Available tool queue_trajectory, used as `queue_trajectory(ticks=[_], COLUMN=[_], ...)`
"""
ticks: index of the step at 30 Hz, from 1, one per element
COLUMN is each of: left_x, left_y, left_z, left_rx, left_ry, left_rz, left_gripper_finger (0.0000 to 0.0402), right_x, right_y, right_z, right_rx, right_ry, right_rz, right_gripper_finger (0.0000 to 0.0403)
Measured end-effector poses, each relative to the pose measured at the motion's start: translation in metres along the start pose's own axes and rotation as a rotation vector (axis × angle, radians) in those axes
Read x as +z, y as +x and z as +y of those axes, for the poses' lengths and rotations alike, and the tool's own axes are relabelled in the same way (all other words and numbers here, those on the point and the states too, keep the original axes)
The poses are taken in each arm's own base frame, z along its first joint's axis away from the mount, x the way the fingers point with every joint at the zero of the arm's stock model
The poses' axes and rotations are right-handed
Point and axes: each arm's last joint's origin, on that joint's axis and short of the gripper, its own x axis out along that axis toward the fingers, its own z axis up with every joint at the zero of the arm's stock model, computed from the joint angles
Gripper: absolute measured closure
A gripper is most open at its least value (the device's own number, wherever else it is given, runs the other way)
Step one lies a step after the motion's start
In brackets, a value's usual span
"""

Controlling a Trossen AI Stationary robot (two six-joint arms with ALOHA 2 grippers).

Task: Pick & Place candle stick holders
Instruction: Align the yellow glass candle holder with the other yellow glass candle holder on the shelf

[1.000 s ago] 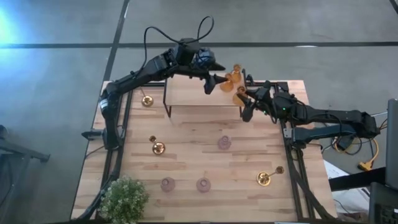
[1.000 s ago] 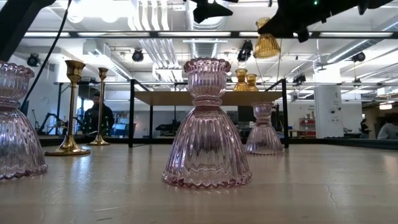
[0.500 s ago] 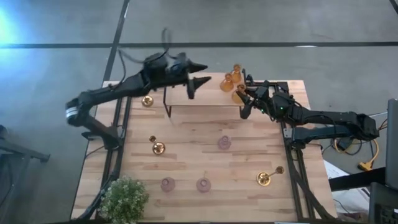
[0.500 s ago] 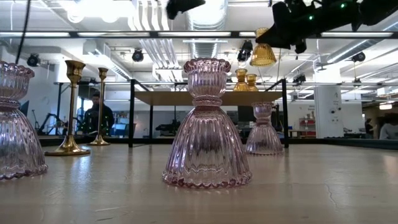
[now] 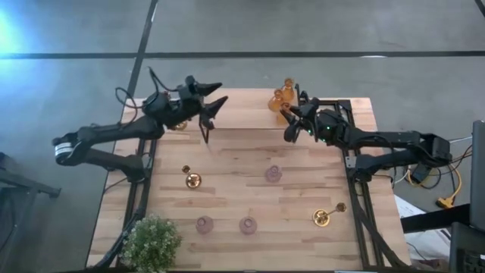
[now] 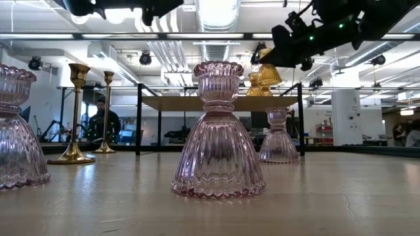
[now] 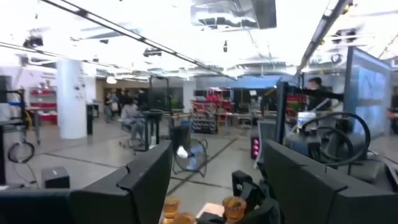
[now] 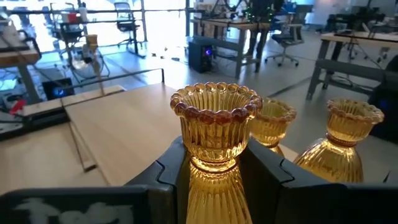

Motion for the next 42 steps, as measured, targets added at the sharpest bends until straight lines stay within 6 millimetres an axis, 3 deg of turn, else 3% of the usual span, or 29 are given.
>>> queue_trajectory(ticks=[12, 25, 42], left_x=[0.003, 0.003, 0.004], left_y=[-0.007, -0.007, -0.007], left_z=[0.002, 0.003, 0.003], left_rx=[0.06, 0.063, 0.062], left_ry=[0.007, 0.01, 0.021], left_rz=[-0.013, -0.01, -0.015], left_gripper_finger=[0.0145, 0.0145, 0.0145], right_x=[-0.017, -0.027, -0.027], right_y=[0.013, -0.003, -0.004], right_z=[-0.001, -0.008, -0.011], right_rx=[-0.047, -0.081, -0.145], right_ry=[0.043, 0.079, 0.055], right_rz=[0.066, 0.071, 0.069], right_gripper_finger=[0.0302, 0.0302, 0.0302])
